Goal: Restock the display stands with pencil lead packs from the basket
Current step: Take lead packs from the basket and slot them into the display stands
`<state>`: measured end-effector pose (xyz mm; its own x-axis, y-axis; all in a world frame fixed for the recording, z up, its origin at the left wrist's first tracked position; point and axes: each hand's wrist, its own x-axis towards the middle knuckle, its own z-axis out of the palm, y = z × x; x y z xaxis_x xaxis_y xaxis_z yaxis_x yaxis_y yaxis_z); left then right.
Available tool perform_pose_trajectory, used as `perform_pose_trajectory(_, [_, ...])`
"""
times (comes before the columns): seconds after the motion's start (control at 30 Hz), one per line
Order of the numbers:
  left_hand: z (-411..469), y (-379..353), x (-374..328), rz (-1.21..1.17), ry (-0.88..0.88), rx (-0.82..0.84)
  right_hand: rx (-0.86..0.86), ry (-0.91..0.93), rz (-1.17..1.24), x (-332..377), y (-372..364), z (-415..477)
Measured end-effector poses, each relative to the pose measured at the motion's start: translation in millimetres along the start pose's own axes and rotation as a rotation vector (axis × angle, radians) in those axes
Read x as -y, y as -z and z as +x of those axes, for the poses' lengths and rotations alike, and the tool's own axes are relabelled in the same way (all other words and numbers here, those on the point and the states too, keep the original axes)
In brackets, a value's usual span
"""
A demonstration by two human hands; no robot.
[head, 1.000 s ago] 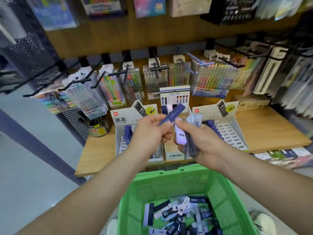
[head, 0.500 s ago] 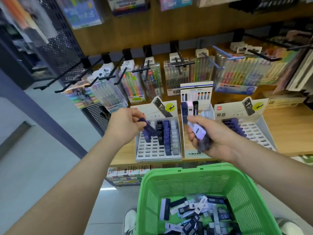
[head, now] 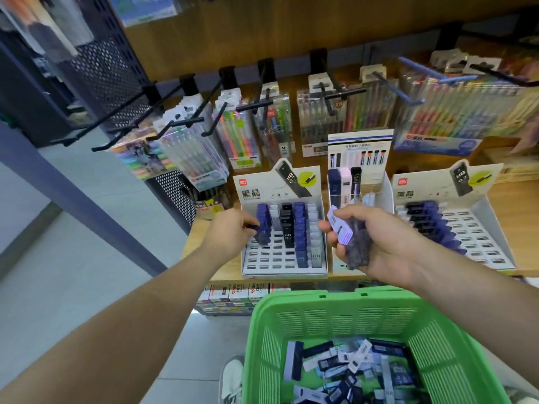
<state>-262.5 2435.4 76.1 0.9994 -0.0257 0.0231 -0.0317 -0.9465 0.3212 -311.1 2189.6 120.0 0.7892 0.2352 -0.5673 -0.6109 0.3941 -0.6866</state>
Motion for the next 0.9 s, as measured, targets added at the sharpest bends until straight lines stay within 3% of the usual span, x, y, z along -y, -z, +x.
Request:
perform_pose_trajectory(0.4, [15, -17, 6, -0.107, 0.073, 0.098, 0.025, 0.013, -0.082, 3, 6, -1])
perform_pose_trajectory(0.6, [16, -14, 8, -0.153, 0.069, -0.004, 0.017, -0.025, -0.096, 3, 10, -2])
perform_pose_trajectory(0.73, [19, 1, -4, -0.326, 0.065, -0.097, -0.02, -0.012, -0.1, 4, 12, -2])
perform_pose_trajectory(0.9, [16, 12, -34, -0.668, 0.087, 0.067, -0.004, 0.011, -0.098, 9, 16, -2])
